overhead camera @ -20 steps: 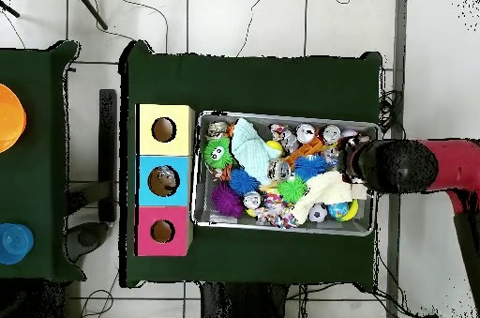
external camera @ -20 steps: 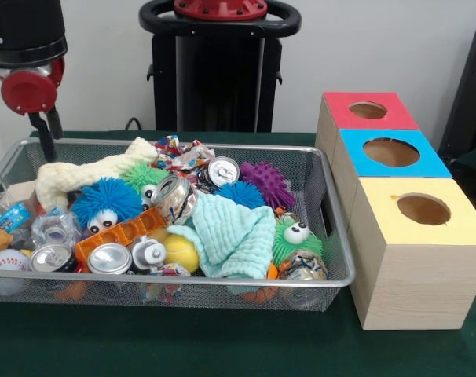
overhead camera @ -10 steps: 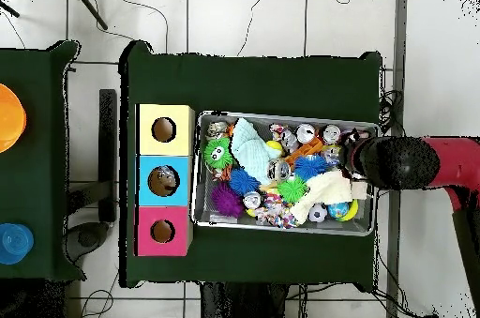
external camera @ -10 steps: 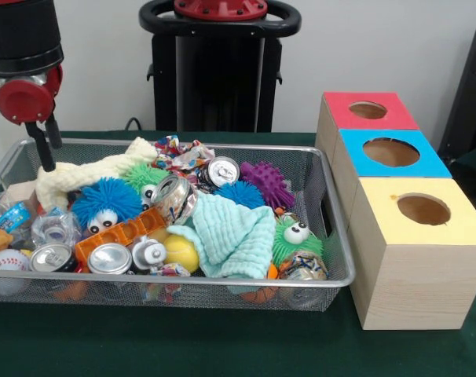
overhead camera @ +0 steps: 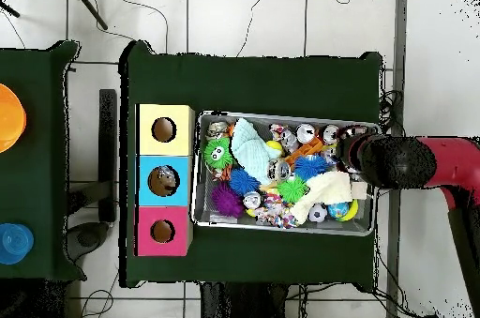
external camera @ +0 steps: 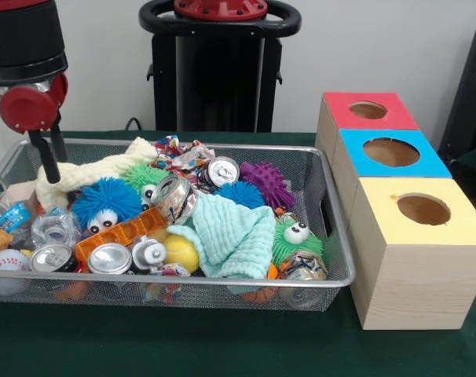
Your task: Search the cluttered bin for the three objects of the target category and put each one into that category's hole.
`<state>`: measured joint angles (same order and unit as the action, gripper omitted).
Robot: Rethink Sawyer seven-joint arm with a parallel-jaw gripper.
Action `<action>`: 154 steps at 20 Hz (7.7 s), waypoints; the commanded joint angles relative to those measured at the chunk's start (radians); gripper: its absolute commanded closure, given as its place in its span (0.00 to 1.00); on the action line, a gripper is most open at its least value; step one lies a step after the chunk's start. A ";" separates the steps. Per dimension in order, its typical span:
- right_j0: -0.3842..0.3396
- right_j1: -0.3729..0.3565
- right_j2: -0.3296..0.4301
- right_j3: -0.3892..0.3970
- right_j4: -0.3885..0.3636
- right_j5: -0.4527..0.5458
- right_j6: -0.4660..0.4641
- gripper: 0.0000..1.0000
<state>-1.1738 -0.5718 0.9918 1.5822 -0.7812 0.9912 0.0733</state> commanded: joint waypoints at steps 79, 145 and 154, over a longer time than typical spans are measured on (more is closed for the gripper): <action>0.214 0.073 -0.385 -0.147 -0.197 -0.142 -0.094 0.00; 0.263 0.080 -0.438 -0.230 -0.016 0.050 -0.077 0.00; 0.264 0.129 -0.456 -0.237 -0.041 0.034 -0.065 0.00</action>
<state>-0.9018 -0.5138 0.5820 1.3536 -0.7519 1.0398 0.0733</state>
